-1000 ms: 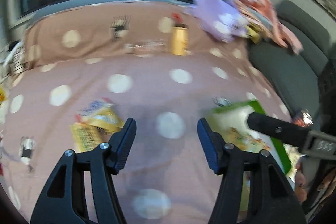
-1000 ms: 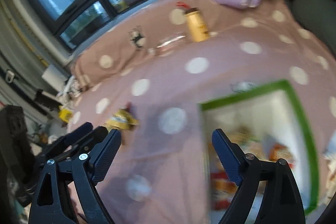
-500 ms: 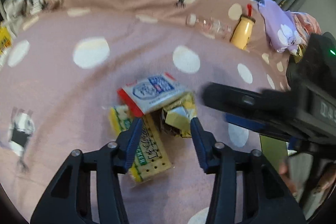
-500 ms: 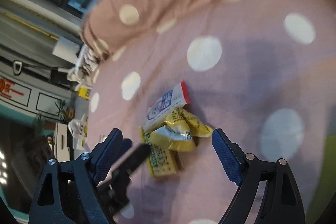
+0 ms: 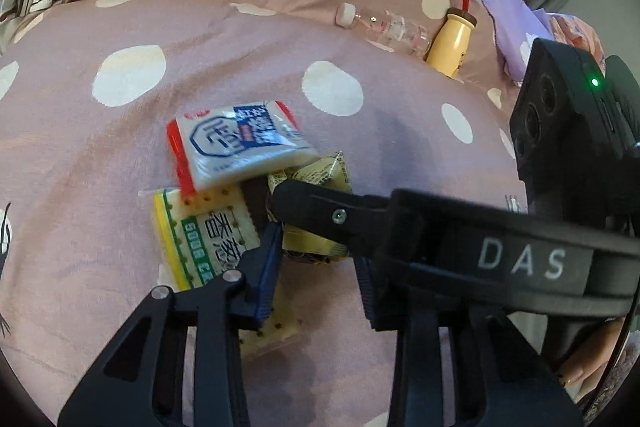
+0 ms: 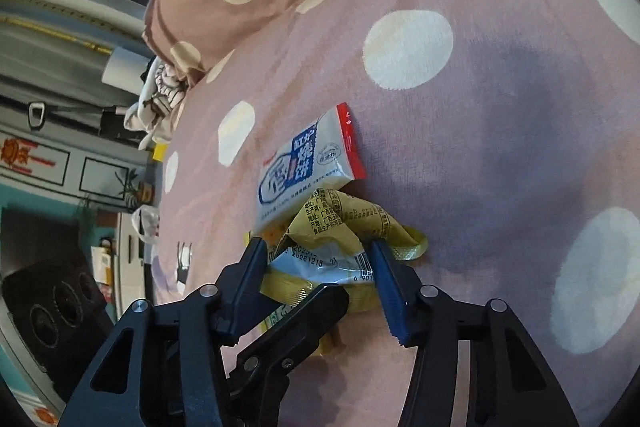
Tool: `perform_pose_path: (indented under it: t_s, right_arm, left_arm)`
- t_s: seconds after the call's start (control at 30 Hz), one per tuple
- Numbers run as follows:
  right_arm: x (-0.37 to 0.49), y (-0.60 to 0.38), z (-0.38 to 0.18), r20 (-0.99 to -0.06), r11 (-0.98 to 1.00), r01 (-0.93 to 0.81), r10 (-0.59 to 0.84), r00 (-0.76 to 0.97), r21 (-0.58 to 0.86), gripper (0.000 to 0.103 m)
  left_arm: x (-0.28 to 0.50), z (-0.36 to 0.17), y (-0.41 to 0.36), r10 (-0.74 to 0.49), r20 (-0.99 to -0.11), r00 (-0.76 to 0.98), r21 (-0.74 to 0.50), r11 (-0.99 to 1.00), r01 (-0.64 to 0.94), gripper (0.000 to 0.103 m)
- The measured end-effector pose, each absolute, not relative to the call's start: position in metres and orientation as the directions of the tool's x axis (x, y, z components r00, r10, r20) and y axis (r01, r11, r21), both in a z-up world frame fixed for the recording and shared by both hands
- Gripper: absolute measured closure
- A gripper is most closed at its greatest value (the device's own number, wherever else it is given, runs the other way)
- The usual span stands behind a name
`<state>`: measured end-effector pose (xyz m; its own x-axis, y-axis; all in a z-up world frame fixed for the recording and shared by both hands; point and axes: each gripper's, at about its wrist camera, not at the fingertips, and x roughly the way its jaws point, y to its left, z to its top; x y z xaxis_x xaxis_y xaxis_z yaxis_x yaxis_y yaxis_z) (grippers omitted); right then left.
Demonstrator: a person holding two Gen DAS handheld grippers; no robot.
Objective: Organize snacks
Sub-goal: 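Lift the crumpled yellow bag with the right gripper and carry it over the box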
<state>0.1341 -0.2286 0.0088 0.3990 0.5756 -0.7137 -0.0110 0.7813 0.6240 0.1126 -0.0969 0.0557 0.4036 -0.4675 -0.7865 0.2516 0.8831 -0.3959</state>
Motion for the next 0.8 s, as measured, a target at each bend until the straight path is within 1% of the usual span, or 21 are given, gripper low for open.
perform_pose_path:
  t_s: [0.17, 0.37, 0.57, 0.8]
  right_arm:
    - [0.116, -0.231, 0.03, -0.714, 0.794, -0.02, 0.556, 0.426, 0.607, 0.048]
    - [0.074, -0.247, 0.085, -0.677, 0.812, -0.06, 0.522, 0.518, 0.58, 0.048]
    - [0.019, -0.267, 0.137, -0.644, 0.843, -0.072, 0.46, 0.611, 0.533, 0.048]
    - [-0.036, -0.296, 0.173, -0.611, 0.868, -0.037, 0.378, 0.696, 0.495, 0.048]
  left_arm:
    - [0.094, 0.081, -0.104, -0.477, -0.767, 0.43, -0.382, 0.877, 0.291, 0.069]
    - [0.062, 0.135, -0.12, -0.529, -0.705, 0.472, -0.39, 0.845, 0.365, 0.069]
    - [0.019, 0.181, -0.145, -0.582, -0.648, 0.491, -0.381, 0.806, 0.453, 0.069]
    - [-0.024, 0.212, -0.18, -0.628, -0.609, 0.485, -0.348, 0.761, 0.548, 0.069]
